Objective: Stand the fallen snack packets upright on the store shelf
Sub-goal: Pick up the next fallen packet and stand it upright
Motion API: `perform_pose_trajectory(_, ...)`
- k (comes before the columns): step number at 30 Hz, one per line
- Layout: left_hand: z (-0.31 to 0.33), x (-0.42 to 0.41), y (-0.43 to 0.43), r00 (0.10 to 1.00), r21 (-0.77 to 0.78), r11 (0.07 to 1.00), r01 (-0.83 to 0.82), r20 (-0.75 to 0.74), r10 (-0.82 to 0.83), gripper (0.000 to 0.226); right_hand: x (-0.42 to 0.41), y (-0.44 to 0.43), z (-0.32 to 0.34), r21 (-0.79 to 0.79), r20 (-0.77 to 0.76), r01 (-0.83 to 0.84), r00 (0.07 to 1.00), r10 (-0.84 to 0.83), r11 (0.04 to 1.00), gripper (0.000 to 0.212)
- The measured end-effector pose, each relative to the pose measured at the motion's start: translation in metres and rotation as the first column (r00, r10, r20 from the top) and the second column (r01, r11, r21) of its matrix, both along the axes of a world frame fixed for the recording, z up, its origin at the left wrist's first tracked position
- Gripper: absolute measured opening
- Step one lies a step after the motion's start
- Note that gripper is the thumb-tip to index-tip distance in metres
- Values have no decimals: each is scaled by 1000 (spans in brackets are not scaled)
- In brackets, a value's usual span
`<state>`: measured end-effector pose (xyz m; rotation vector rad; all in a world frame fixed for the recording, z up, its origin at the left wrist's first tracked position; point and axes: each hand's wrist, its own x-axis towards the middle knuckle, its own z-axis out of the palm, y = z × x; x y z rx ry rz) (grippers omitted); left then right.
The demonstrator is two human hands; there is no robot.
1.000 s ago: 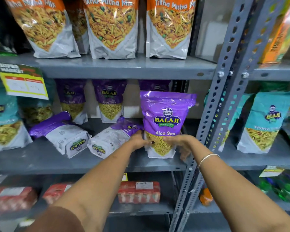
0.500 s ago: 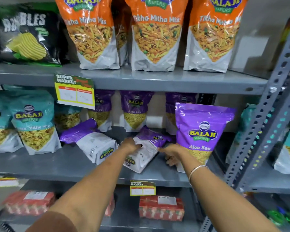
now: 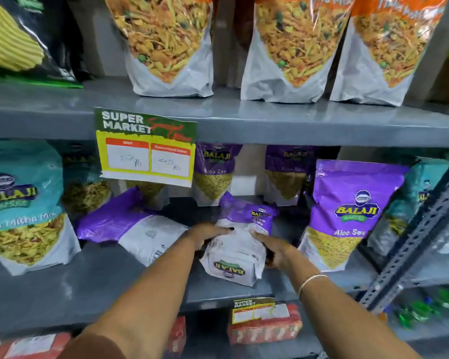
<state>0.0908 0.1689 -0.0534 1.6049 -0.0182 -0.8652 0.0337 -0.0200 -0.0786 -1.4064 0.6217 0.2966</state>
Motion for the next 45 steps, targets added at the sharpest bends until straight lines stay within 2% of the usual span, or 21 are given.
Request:
perform_pose_trajectory(2, 7, 1, 2, 997, -27, 999, 47, -60, -49, 21, 2, -2, 4, 12, 50, -2, 999, 2, 1000, 29)
perform_pose_trajectory(3, 14, -2, 2, 997, -15, 998, 68, -45, -68, 21, 1, -1, 9, 16, 89, -1, 996, 0, 1000, 28)
perform_pose_trajectory(6, 32, -8, 0, 990, 83, 996, -14, 142, 2, 8, 9, -2, 26, 22, 258, -37, 966, 30, 999, 13)
perform_pose_trajectory(9, 31, 8, -4, 920, 60, 984, -169, 367, 136, 53, 23, -2, 41, -70, 446, -26, 893, 55, 997, 37)
perform_pose_trajectory(11, 29, 16, -4, 853, 75, 961, -266, 483, 199, 83, 32, 0, 45, -154, 516, -21, 851, 98, 988, 53)
perform_pose_trajectory(14, -1, 43, 1, 807, 72, 946, -317, 545, 229, 106, 41, 0, 44, -246, 568, -19, 808, 160, 969, 69)
perform_pose_trajectory(16, -7, 48, 3, 806, 30, 951, -309, 538, 245, 112, 44, -3, 43, -309, 571, -9, 798, 193, 951, 67)
perform_pose_trajectory(18, 10, 34, 6, 820, 45, 961, -272, 533, 207, 110, 43, -2, 48, -382, 546, 24, 813, 204, 924, 55)
perform_pose_trajectory(19, 20, 27, 7, 836, 65, 971, -232, 524, 165, 103, 42, -4, 48, -435, 519, 40, 827, 214, 900, 41)
perform_pose_trajectory(21, 36, 15, 8, 868, 152, 981, -121, 495, 31, 77, 39, -6, 48, -521, 451, 55, 865, 221, 852, 15)
perform_pose_trajectory(23, 40, 13, 11, 892, 251, 966, -59, 448, -62, 63, 40, -8, 46, -474, 374, 18, 909, 183, 880, 16)
perform_pose_trajectory(25, 42, 14, 14, 907, 300, 952, -55, 414, -79, 58, 40, -6, 47, -397, 338, -14, 927, 161, 918, 12)
perform_pose_trajectory(28, 43, 14, 11, 938, 242, 969, -51, 345, -37, 48, 40, -8, 48, -331, 287, -78, 941, 179, 940, 31)
perform_pose_trajectory(33, 43, 15, 14, 953, 232, 973, 10, 292, -79, 59, 27, -15, 61, -333, 245, -382, 848, 470, 862, 60)
perform_pose_trajectory(34, 45, 14, 11, 953, 227, 973, 34, 286, -100, 59, 26, -13, 62, -350, 250, -412, 824, 508, 841, 67)
perform_pose_trajectory(36, 46, 10, 6, 937, 238, 970, 47, 325, -125, 56, 24, -3, 64, -456, 228, -422, 795, 562, 784, 98)
perform_pose_trajectory(37, 46, 11, 4, 924, 234, 971, 42, 362, -127, 56, 23, 0, 64, -486, 213, -420, 793, 570, 766, 103)
perform_pose_trajectory(39, 46, 10, 2, 900, 231, 973, 22, 418, -120, 49, 18, 6, 67, -520, 220, -399, 792, 569, 755, 83)
perform_pose_trajectory(41, 50, 9, 1, 893, 239, 971, 22, 431, -126, 28, 14, 5, 72, -550, 196, -398, 793, 577, 734, 87)
perform_pose_trajectory(43, 51, 6, 0, 900, 235, 972, 5, 422, -107, 28, 14, 3, 77, -546, 186, -428, 776, 603, 720, 90)
perform_pose_trajectory(45, 49, 2, 0, 908, 199, 979, -33, 416, -54, 40, 13, -1, 80, -551, 157, -450, 772, 616, 703, 84)
